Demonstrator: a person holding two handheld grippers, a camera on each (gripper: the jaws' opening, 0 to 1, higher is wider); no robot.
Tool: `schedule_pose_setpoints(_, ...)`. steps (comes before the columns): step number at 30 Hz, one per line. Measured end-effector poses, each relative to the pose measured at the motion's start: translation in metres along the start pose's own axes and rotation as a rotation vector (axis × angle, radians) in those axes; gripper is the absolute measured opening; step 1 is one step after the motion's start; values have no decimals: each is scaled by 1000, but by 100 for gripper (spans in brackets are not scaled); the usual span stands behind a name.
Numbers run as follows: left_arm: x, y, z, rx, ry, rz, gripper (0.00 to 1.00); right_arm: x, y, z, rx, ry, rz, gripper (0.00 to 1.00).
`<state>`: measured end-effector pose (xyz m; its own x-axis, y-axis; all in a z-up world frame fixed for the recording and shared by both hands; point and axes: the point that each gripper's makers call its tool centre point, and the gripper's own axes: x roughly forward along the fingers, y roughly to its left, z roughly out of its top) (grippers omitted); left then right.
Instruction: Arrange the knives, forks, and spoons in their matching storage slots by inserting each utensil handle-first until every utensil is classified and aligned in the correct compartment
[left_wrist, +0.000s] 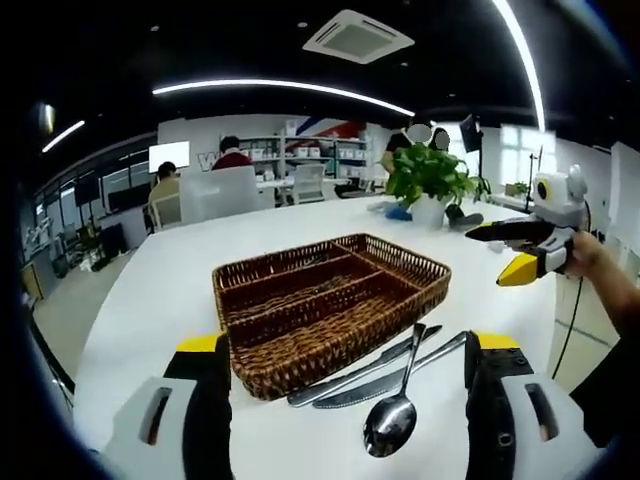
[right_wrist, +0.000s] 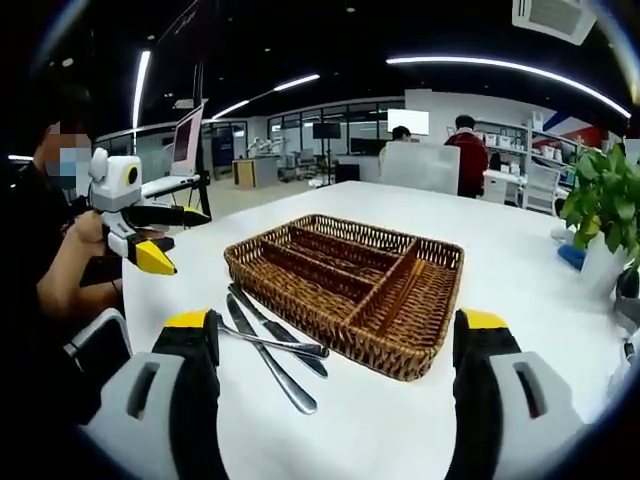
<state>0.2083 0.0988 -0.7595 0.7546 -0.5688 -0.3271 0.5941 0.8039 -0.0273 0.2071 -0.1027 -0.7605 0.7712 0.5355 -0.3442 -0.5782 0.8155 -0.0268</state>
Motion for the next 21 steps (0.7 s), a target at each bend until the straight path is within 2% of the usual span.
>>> schedule_pose_setpoints(7,-1,2,-1,6,12,10,99,1,1,-1,0,4,5,100)
schedule_pose_setpoints(15,-2,0,-2,1,-2,-3,99,2,-1,-4,2,8,4,100)
schedule_pose_setpoints(21,-4,-4,-17,28,26,-6,99,7,1,-11,7,26,9,100)
